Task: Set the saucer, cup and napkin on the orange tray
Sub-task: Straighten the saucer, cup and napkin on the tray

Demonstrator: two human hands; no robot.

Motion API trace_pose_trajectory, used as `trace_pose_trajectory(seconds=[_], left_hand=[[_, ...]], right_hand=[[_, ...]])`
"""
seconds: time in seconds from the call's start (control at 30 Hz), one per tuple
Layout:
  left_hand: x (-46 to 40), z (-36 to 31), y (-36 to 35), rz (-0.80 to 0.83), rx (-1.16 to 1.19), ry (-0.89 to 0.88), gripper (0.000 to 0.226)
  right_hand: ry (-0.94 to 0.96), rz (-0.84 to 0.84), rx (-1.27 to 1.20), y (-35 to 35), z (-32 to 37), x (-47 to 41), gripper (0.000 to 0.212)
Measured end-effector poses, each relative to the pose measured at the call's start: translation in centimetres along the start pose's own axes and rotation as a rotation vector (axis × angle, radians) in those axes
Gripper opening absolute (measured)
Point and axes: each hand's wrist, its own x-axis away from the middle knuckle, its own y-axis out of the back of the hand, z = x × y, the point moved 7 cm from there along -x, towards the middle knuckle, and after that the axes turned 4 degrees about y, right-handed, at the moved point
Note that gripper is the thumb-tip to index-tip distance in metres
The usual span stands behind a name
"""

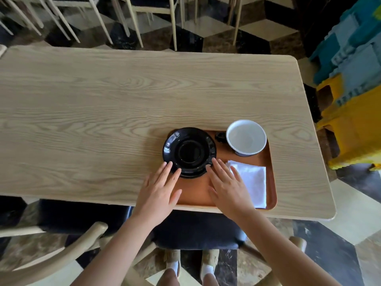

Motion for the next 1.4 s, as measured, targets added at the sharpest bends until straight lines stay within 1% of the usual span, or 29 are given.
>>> trace_pose_trajectory(seconds=[0.1,0.3,0.73,0.87,0.93,1.0,1.07,1.13,1.2,1.3,1.4], left_hand=[[0.2,0.2,0.0,0.001,0.028,0.01,0.053],[1.8,0.1,0.1,0.002,0.007,-0.013,0.052],[3.3,0.2,-0.5,0.032,-0.011,-0.032,0.055],[3.1,-0.2,0.2,0.04,-0.041,-0.035,0.051],[2.3,-0.6,1.4,0.002,-0.04,-0.035,0.048],[0.7,-1.3,2.8,-0.079,0.013,-0.042,0.044],[-1.8,-2.4,4.5,-0.163,0.092,-0.056,0.041],[-4.7,-4.4,5.9,-0.221,0.112,-0.102,0.042],[-7.9,-6.7,6.8,-0.226,0.123,-0.16,0.044],[-12.5,-9.7,6.5,-0.133,0.148,-0.137,0.051],[-15.3,-12.3,5.8,-0.095,0.106,-0.141,0.055]], right_hand=[[0.006,-0.022,0.025,0.4,0.4,0.2,0.048],[0.039,-0.066,0.081,0.6,1.1,1.4,0.05],[0.035,-0.039,0.072,-0.5,1.5,2.9,0.049],[0.027,-0.028,0.057,-0.4,1.5,3.0,0.049],[0.034,-0.096,0.02,0.8,1.3,2.7,0.045],[-0.001,-0.266,-0.035,3.4,-0.1,2.2,0.036],[-0.098,-0.428,-0.037,6.5,-3.0,1.7,0.03],[-0.202,-0.466,-0.016,8.6,-6.3,0.7,0.033],[-0.301,-0.387,-0.021,9.4,-9.8,-0.6,0.042],[-0.406,-0.227,-0.068,9.1,-13.6,-2.3,0.053],[-0.412,-0.159,-0.106,8.5,-15.0,-3.1,0.05]])
